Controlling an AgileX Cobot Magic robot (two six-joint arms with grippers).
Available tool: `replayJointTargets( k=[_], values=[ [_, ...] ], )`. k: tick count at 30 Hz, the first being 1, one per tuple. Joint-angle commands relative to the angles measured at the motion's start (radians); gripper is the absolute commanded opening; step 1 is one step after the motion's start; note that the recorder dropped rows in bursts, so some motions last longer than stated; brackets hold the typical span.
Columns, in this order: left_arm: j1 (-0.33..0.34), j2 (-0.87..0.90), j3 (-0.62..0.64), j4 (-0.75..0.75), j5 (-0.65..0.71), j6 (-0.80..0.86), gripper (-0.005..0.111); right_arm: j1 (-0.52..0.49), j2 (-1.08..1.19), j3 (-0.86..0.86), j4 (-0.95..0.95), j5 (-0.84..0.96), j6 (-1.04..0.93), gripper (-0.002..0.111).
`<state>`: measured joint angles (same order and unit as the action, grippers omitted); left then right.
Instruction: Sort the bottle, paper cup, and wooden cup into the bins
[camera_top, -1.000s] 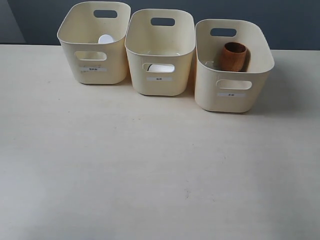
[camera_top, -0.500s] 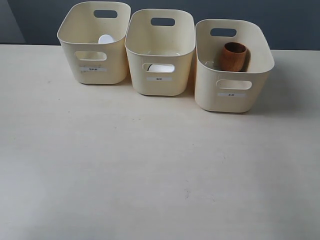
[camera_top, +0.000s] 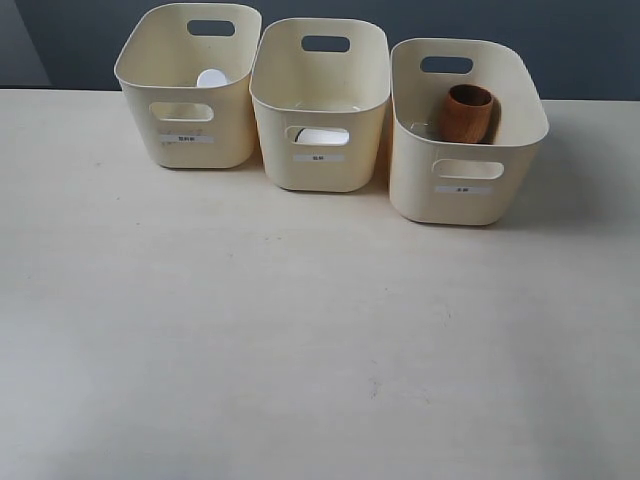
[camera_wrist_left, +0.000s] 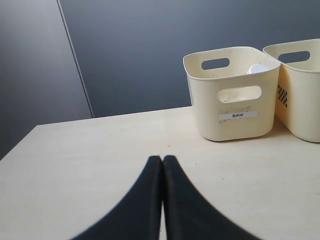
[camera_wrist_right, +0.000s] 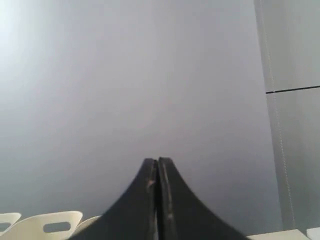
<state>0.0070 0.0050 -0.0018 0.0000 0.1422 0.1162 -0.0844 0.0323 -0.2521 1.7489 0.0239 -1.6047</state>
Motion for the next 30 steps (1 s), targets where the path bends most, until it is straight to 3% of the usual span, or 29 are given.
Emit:
replayJointTargets(
  k=[1, 5, 7, 15, 17, 20, 27, 30],
  values=[
    [0.0, -0.005, 0.002, 0.0, -0.007, -0.002, 0.0, -0.005, -0.006, 0.04, -0.005, 0.054, -0.017, -0.001],
    [0.0, -0.005, 0.002, 0.0, -0.007, -0.002, 0.0, -0.005, -0.006, 0.078, -0.005, 0.05, -0.017, -0.001],
    [0.0, -0.005, 0.002, 0.0, -0.007, -0.002, 0.0, -0.005, -0.006, 0.089, -0.097, 0.062, 0.036, -0.001],
    [0.0, -0.005, 0.002, 0.0, -0.007, -0.002, 0.0, -0.005, -0.007, 0.087, -0.898, 0.072, 0.83, -0.001],
    [0.0, -0.005, 0.002, 0.0, -0.007, -0.002, 0.0, -0.005, -0.007, 0.089, -1.229, 0.078, 1.166, -0.001],
    [0.0, -0.005, 0.002, 0.0, -0.007, -0.002, 0.0, -0.004, -0.007, 0.097, -1.576, 0.087, 1.536, -0.001],
    [0.0, -0.005, 0.002, 0.0, -0.007, -0.002, 0.0, -0.004, -0.026, 0.19, -1.678, 0.032, 1.605, -0.001],
    [0.0, -0.005, 0.002, 0.0, -0.007, -0.002, 0.0, -0.004, -0.032, 0.249, -1.816, -0.016, 1.757, -0.001]
  ],
)
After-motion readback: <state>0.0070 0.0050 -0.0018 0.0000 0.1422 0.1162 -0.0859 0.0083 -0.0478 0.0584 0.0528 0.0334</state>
